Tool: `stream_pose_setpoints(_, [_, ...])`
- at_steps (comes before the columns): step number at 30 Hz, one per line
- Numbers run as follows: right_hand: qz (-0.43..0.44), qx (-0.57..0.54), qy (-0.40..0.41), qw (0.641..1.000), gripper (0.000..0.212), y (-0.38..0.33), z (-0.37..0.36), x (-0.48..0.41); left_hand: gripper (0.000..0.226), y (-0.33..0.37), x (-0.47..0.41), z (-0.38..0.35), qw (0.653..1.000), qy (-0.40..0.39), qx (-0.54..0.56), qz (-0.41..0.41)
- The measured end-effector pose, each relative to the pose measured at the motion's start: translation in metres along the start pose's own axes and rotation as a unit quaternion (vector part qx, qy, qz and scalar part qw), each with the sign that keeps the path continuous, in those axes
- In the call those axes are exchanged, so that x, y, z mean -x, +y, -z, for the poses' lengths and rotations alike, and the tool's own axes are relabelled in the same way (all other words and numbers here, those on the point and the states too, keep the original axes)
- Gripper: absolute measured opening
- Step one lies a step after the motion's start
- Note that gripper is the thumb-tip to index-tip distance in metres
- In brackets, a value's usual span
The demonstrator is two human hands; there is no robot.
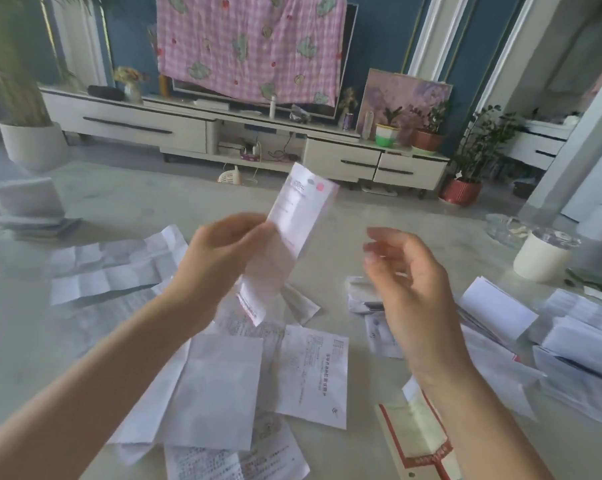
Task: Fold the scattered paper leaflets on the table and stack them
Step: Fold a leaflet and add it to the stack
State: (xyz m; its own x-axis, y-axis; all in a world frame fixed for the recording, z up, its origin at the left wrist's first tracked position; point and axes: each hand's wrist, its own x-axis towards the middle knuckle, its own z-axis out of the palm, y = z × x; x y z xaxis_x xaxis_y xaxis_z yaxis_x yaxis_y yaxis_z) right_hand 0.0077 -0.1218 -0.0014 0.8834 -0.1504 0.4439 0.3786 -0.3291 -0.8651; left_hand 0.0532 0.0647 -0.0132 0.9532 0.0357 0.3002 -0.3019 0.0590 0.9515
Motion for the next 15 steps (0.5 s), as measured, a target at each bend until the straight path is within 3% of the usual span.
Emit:
stream_pose_setpoints(3, [-0.085, -0.022, -0.111, 0.990, 0.025, 0.002, -0.016, 0.001, 0.021, -0.004, 0.012, -0.001, 0.977, -0.065, 0.167, 0.117])
stream_pose_setpoints(6, [-0.119, -0.036, -0.194, 0.973, 0.014, 0.009, -0.032, 0.010, 0.032, -0.013, 0.027, -0.011, 0.949, -0.102, 0.230, 0.189])
stream_pose_setpoints(10, [-0.046, 0.077, -0.126, 0.988, 0.007, 0.024, -0.040, 0.010, 0.033, -0.018, 0.032, -0.015, 0.951, -0.132, 0.173, 0.219])
stream_pose_setpoints(13, [-0.050, 0.114, -0.081, 0.989, 0.021, 0.025, -0.037, 0.005, 0.071, -0.011, 0.032, -0.007, 0.972, -0.144, 0.048, 0.180])
stream_pose_setpoints(15, [-0.061, 0.113, -0.092, 0.987, 0.025, 0.025, -0.034, 0.002, 0.079, -0.009, 0.036, -0.004, 0.980, -0.148, -0.034, 0.128])
